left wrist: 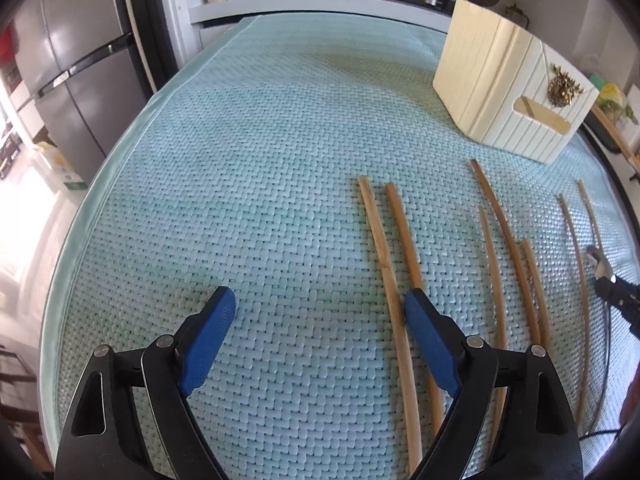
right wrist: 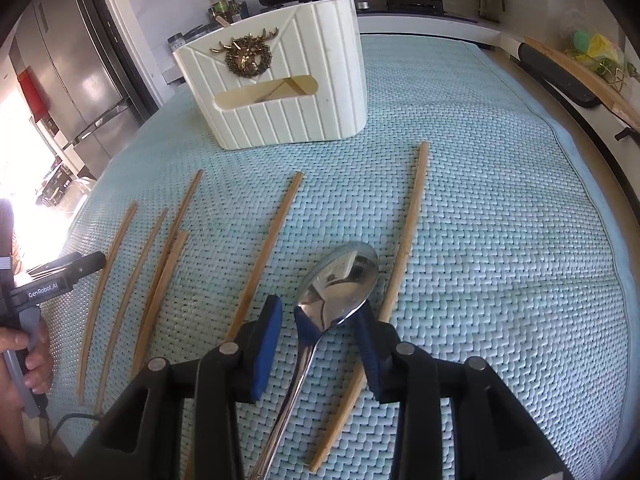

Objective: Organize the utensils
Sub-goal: 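Lower the left tool to another chopstick while the right tool approaches the spoon, then close the left tool on the chopstick while the right tool grips the spoon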

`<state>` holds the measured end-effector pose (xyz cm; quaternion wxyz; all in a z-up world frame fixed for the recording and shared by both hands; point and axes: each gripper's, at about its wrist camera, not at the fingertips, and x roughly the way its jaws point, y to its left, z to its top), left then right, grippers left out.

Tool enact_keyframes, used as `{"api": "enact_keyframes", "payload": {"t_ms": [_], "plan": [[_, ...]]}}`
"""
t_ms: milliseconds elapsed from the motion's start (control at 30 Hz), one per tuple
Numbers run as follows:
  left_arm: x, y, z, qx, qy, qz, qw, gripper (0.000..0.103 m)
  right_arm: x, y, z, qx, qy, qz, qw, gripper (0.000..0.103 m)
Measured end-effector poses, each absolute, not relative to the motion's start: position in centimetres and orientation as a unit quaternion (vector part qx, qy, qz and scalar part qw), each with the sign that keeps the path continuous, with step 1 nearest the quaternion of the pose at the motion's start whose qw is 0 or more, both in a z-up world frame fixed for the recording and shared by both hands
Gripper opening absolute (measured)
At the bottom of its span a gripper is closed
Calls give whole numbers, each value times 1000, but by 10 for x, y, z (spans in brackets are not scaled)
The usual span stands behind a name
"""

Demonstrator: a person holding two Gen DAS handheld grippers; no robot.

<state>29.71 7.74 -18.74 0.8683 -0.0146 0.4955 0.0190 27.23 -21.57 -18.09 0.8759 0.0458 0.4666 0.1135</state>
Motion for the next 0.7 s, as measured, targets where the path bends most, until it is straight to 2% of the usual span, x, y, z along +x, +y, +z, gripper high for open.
{"api": "enact_keyframes", "payload": {"t_ms": [67, 133, 200, 367, 433, 467, 500, 533, 567, 700], "plan": [[301, 74, -188, -4, 491, 18, 871, 87, 275, -214, -180, 46, 468, 114, 875, 37], [303, 78, -186, -15, 493, 19, 870, 82, 279, -214, -178, 43, 469, 113, 875, 37], [306, 83, -185, -18, 493, 24, 870, 73, 284, -216, -177, 41, 470, 114, 874, 37], [323, 79, -185, -2, 503, 9, 864, 71, 302, -218, -177, 23, 472, 110, 875, 38], [330, 74, -183, 4, 508, 0, 861, 67, 311, -214, -176, 9, 475, 109, 873, 38], [332, 72, -182, 4, 508, -8, 861, 51, 315, -213, -176, 5, 479, 108, 871, 37], [334, 69, -181, 6, 508, -12, 861, 27, 317, -212, -175, 2, 481, 110, 870, 36], [334, 67, -180, 10, 509, -15, 861, 16, 318, -210, -174, 1, 483, 115, 868, 22], [334, 64, -180, 13, 508, -19, 861, 7, 317, -210, -175, -3, 483, 112, 869, 16], [332, 64, -179, 3, 495, -39, 868, 4, 307, -211, -170, 14, 464, 141, 874, 8]]}}
